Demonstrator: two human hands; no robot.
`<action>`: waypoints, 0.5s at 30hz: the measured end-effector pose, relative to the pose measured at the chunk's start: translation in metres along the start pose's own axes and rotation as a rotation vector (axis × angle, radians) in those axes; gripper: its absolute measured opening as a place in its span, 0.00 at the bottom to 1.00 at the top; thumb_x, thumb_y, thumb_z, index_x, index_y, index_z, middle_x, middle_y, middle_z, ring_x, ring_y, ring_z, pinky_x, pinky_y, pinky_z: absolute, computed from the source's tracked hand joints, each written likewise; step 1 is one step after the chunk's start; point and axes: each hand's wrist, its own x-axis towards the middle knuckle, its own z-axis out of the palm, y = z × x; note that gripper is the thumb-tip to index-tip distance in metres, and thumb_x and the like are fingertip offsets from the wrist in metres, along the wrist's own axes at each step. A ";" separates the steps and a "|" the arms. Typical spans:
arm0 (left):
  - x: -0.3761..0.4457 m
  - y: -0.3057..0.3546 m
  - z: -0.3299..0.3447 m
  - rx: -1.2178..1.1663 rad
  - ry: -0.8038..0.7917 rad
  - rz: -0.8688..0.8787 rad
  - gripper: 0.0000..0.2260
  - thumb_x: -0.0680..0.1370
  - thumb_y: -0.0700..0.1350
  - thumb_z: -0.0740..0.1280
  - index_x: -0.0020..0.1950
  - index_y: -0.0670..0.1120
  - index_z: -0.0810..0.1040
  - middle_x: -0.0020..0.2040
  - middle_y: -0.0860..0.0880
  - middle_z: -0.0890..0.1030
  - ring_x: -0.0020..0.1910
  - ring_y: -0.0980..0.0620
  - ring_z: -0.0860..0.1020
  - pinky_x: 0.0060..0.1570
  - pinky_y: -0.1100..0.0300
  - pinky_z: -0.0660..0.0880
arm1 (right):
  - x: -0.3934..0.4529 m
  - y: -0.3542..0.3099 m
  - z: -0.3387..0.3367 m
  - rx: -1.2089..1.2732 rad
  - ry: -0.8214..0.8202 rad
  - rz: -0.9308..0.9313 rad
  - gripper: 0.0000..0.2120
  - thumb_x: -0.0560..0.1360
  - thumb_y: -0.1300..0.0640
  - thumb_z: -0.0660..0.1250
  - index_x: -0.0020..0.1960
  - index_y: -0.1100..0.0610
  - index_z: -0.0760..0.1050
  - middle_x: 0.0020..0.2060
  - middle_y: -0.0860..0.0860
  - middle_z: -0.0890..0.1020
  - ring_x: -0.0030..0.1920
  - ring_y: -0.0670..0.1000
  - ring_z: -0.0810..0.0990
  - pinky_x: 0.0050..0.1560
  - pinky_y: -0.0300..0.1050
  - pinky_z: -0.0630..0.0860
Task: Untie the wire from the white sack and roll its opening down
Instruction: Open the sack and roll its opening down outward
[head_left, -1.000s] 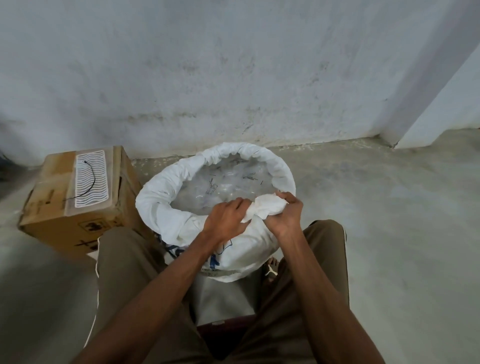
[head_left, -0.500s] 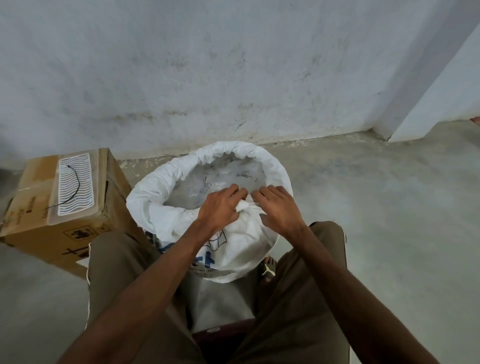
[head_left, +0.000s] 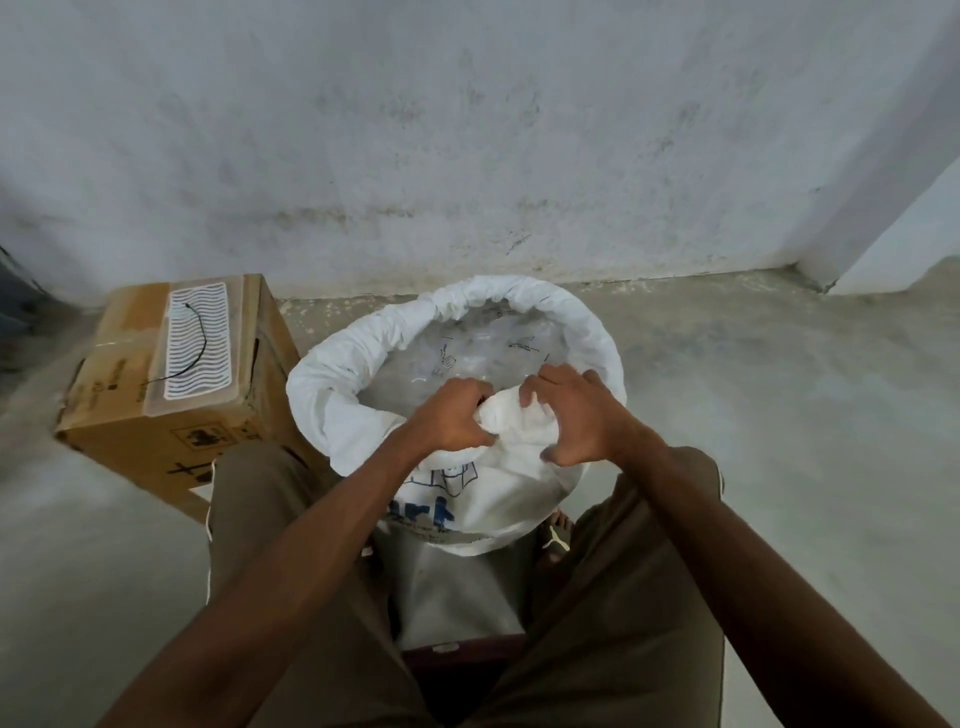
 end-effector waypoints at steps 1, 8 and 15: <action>0.001 0.002 0.002 0.016 0.056 0.014 0.12 0.65 0.45 0.78 0.40 0.52 0.76 0.37 0.54 0.80 0.37 0.54 0.78 0.37 0.54 0.77 | -0.002 0.001 0.001 0.043 -0.059 0.042 0.41 0.53 0.41 0.77 0.63 0.45 0.66 0.57 0.45 0.70 0.57 0.49 0.69 0.54 0.51 0.68; 0.000 0.003 0.018 0.369 0.221 0.325 0.13 0.68 0.43 0.76 0.51 0.46 0.80 0.43 0.51 0.80 0.38 0.46 0.81 0.31 0.56 0.75 | 0.011 -0.001 0.012 -0.205 0.039 0.131 0.26 0.60 0.46 0.74 0.55 0.52 0.73 0.47 0.48 0.80 0.49 0.55 0.79 0.46 0.50 0.74; -0.015 -0.026 -0.002 0.253 -0.076 0.120 0.37 0.61 0.57 0.76 0.68 0.56 0.68 0.55 0.55 0.73 0.51 0.53 0.75 0.50 0.56 0.73 | 0.001 0.011 0.033 -0.214 0.133 0.175 0.16 0.54 0.65 0.75 0.40 0.57 0.76 0.32 0.52 0.80 0.33 0.59 0.80 0.28 0.44 0.71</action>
